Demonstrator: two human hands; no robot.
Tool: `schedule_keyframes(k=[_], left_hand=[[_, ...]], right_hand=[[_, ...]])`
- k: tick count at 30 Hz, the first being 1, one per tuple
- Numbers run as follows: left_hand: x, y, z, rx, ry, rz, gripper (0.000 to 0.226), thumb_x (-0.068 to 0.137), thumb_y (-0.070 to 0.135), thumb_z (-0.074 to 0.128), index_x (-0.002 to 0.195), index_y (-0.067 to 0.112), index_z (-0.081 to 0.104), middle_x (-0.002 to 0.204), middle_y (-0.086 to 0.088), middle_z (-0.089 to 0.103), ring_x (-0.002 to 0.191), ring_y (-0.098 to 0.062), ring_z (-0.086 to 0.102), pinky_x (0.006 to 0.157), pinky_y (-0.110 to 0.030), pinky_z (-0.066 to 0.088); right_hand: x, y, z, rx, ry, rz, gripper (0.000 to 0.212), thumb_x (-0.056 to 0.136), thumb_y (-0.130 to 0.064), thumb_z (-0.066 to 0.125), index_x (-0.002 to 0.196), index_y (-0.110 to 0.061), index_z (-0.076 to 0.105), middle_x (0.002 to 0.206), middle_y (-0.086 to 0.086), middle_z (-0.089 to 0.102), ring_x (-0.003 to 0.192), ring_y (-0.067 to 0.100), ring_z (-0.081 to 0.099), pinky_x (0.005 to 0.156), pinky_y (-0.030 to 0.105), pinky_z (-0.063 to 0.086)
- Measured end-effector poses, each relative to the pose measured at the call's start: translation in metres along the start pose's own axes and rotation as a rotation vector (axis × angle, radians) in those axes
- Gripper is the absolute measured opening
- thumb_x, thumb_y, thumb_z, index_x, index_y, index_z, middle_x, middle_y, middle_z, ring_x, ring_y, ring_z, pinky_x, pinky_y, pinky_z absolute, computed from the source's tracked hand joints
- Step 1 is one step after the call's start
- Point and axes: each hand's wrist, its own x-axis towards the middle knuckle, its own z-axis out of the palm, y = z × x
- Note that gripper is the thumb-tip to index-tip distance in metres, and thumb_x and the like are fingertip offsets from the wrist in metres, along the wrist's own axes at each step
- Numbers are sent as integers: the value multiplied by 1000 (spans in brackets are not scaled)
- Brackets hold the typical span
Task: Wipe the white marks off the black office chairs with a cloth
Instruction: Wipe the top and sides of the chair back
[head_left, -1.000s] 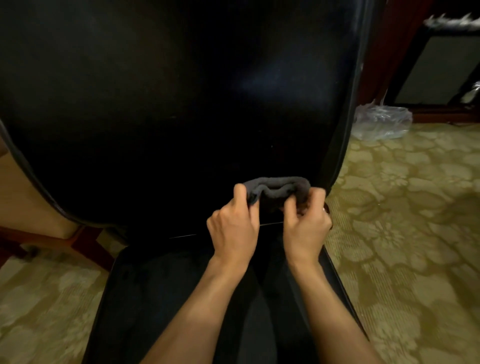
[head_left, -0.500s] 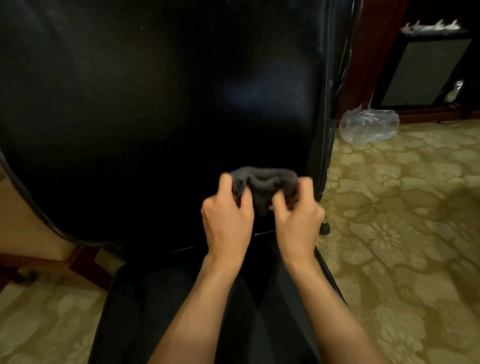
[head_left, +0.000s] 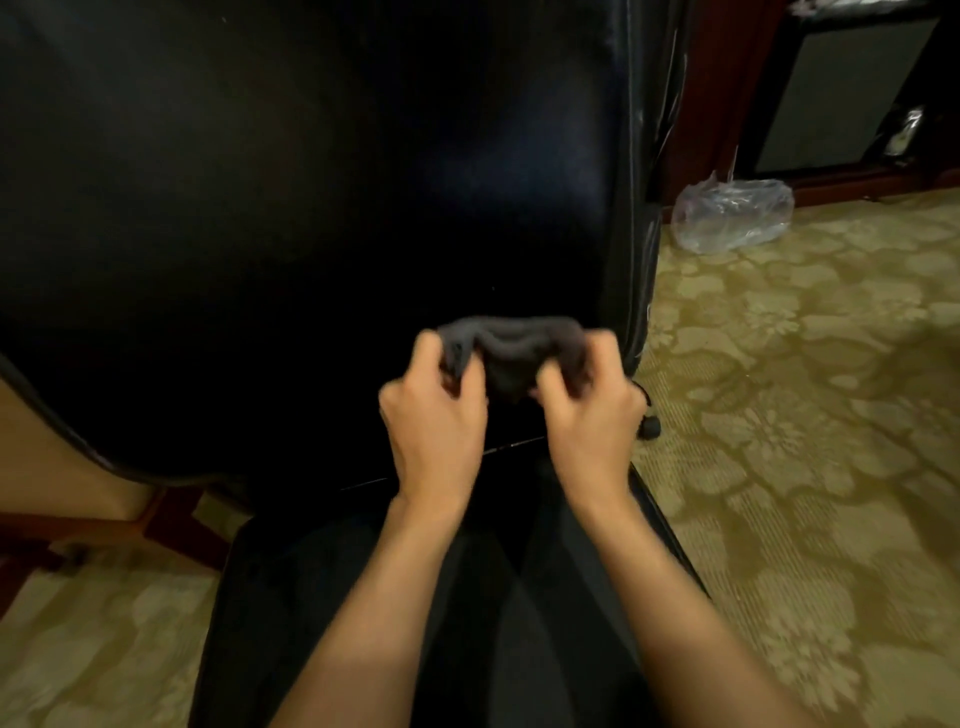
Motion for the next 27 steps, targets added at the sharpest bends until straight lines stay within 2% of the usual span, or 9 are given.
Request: schedule_keyframes(k=[2,4,6,7,9,12,16,21,27], left_hand=[[-39,-30,14,-70,-103,-107,16,91,33,59,86,19,53,66,-3,68,64,-23,72,58,-48,57],[-65,-39,34,-313,-146,-412,12,93,13,64,85,18,58,74,-6,71,73,-22,73,69,-47,62],[-72,-32,58,-632,-105,-790,15,94,-4,61,91,11,62,88,-13,72,90,-25,72,77,-31,62],[-69,-22,68,-750,-84,-917,14,95,-7,58,96,7,61,92,-14,71,96,-26,70,77,-24,60],[-58,-8,82,-892,-59,-1034,14,96,-9,55,101,4,59,95,-14,69,103,-26,67,75,-19,59],[-42,-2,85,-957,-11,-1120,18,96,-11,51,100,5,59,105,-17,65,109,-27,66,73,-18,59],[-42,-16,66,-974,107,-1140,11,96,-8,55,101,1,60,96,-14,67,108,-27,68,72,-18,59],[-32,-64,-2,-948,270,-1078,7,96,-3,59,102,-3,60,92,-15,69,104,-28,70,79,-23,60],[-34,-130,-102,-859,474,-1062,8,94,-1,63,102,-2,64,100,-20,72,95,-25,74,77,-22,60]], right_hand=[[-30,42,-1,57,-40,215,11,86,-17,63,87,-20,53,68,-3,63,64,14,63,65,47,54],[-43,71,-1,151,-58,433,14,89,-10,63,89,-22,55,76,1,68,74,19,70,72,53,58],[-37,85,-2,254,-13,561,18,90,-1,60,90,-18,54,83,7,67,83,23,71,76,47,61],[-30,87,-1,301,27,594,19,91,1,58,90,-17,53,85,8,65,88,26,70,76,43,61],[-12,88,3,345,95,628,22,91,2,57,89,-19,51,87,7,62,91,28,68,76,39,60],[3,83,14,324,143,666,25,91,1,54,88,-23,47,91,7,62,89,25,67,74,41,59],[-12,62,38,369,151,695,20,94,3,52,97,-15,46,97,3,59,95,24,66,78,39,60],[-52,16,94,440,43,750,20,95,1,55,92,-17,47,100,6,59,98,28,68,73,32,61],[-120,-40,172,440,-174,807,14,95,0,56,101,-10,49,107,12,60,98,27,69,70,29,60]])
